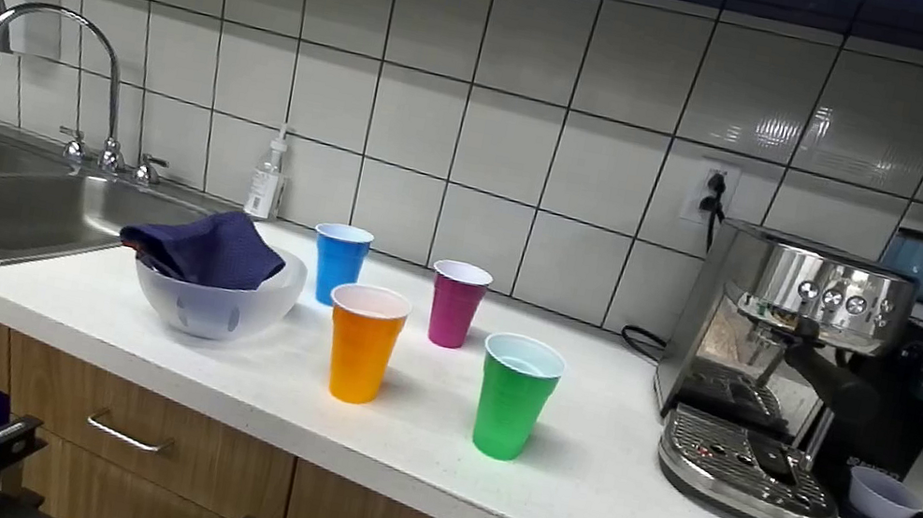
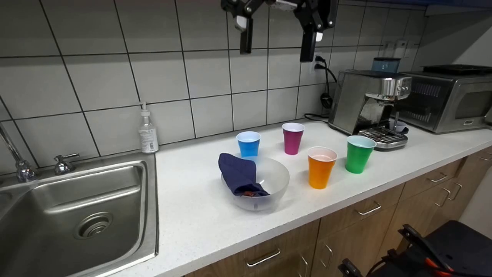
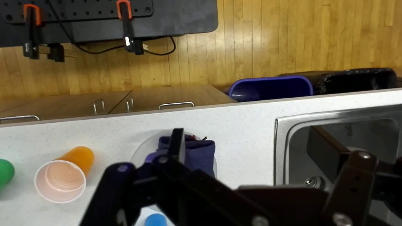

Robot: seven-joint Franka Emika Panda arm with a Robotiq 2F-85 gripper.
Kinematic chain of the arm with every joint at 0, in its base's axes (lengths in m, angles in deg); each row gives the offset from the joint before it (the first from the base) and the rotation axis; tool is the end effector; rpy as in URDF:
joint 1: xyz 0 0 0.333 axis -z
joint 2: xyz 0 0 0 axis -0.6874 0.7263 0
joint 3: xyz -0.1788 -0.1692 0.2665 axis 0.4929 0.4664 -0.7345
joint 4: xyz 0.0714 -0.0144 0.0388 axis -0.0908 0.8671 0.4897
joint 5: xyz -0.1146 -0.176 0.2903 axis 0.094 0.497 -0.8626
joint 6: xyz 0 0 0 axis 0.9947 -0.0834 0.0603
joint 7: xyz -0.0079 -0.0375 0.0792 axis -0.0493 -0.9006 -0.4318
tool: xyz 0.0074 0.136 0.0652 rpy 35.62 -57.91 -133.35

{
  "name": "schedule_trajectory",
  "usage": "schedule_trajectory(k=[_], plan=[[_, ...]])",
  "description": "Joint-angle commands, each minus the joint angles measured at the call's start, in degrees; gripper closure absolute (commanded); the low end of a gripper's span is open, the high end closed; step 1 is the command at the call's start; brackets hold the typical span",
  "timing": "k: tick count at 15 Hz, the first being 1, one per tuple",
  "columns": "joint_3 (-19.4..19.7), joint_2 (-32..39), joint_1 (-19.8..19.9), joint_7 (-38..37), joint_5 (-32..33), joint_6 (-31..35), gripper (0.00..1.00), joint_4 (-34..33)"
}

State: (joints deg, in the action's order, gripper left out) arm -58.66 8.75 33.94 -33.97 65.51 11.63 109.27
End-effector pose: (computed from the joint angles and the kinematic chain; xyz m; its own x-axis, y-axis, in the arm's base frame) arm 0.2671 0.1671 0.5450 0.9947 -0.0027 -0.1032 -0.0175 -0.9896 -0.1430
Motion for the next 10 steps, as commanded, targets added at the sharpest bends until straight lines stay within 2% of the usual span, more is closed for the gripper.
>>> schedule_trajectory(k=[1, 10], plan=[[-1.6, 0.2, 2.3, -2.9, 2.6, 3.3, 0.0, 1.4], [-1.0, 4.3, 6.2, -7.7, 6.8, 17.6, 0.0, 5.4]])
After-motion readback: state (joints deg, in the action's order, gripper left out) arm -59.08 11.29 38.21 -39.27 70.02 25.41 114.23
